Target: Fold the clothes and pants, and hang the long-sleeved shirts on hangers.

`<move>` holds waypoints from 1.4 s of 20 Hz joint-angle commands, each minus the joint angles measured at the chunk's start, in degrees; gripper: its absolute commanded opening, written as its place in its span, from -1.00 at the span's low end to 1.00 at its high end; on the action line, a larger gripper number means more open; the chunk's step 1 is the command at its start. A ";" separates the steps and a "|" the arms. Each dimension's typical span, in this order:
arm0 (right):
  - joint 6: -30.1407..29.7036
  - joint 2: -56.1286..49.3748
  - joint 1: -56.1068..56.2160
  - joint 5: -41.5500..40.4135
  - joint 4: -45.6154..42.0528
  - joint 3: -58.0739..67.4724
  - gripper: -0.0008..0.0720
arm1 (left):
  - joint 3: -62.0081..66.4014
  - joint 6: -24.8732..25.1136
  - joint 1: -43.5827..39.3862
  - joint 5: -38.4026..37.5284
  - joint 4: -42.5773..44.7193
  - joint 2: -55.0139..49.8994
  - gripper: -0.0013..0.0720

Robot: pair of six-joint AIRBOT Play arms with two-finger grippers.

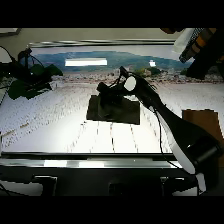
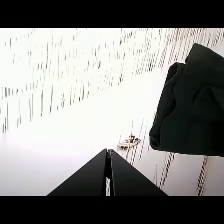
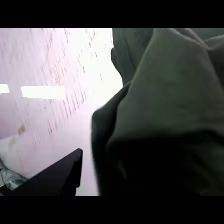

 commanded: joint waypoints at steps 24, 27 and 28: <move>-39.01 -0.17 -36.76 17.94 13.66 -23.08 0.50 | -0.35 -0.20 0.11 1.88 0.15 -0.11 -0.92; -39.98 -3.58 -32.41 14.80 15.32 -23.08 0.47 | -0.35 -0.20 0.11 1.84 0.11 -0.83 -0.92; -39.89 -4.31 -31.12 13.57 15.41 -23.08 0.45 | -0.37 -0.22 0.09 1.84 0.13 -1.16 -0.92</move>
